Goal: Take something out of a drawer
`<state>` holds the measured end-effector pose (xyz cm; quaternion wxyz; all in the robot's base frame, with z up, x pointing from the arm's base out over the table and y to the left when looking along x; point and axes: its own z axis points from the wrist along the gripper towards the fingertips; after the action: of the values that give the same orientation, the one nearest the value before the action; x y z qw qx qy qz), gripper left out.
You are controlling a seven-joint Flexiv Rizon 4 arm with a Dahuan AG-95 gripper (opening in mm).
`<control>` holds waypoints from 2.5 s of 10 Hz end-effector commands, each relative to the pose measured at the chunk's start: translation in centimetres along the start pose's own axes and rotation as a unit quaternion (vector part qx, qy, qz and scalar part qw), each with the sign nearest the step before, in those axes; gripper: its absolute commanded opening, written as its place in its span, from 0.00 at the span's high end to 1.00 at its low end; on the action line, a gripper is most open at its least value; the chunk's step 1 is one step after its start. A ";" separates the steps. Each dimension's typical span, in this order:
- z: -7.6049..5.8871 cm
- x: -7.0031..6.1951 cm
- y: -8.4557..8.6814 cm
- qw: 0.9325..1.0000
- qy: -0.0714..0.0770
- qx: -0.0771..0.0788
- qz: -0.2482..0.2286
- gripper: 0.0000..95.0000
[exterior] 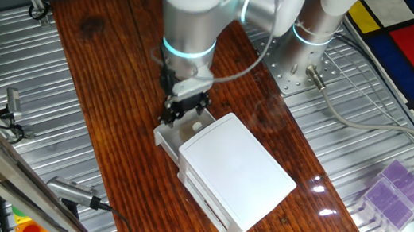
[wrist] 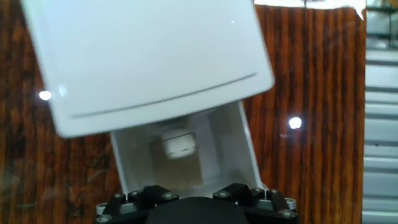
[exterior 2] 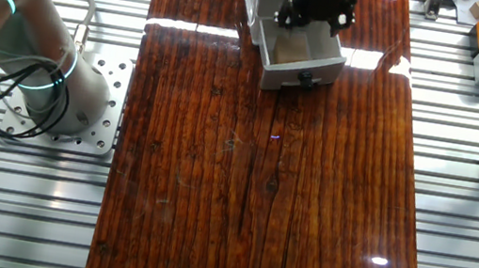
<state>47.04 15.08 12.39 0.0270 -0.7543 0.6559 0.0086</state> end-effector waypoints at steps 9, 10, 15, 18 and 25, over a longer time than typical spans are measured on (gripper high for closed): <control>3.1 0.2 1.2 1.000 -0.005 0.003 -0.012 0.20; 3.5 0.2 1.3 1.000 -0.005 0.003 -0.009 0.20; 4.4 0.1 1.4 1.000 -0.003 0.007 -0.006 0.20; 5.2 0.1 1.6 1.000 -0.002 0.012 -0.005 0.20; 5.6 0.0 1.6 1.000 -0.001 0.016 -0.013 0.20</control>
<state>45.47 15.09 6.82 0.0391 -0.7621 0.6462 -0.0006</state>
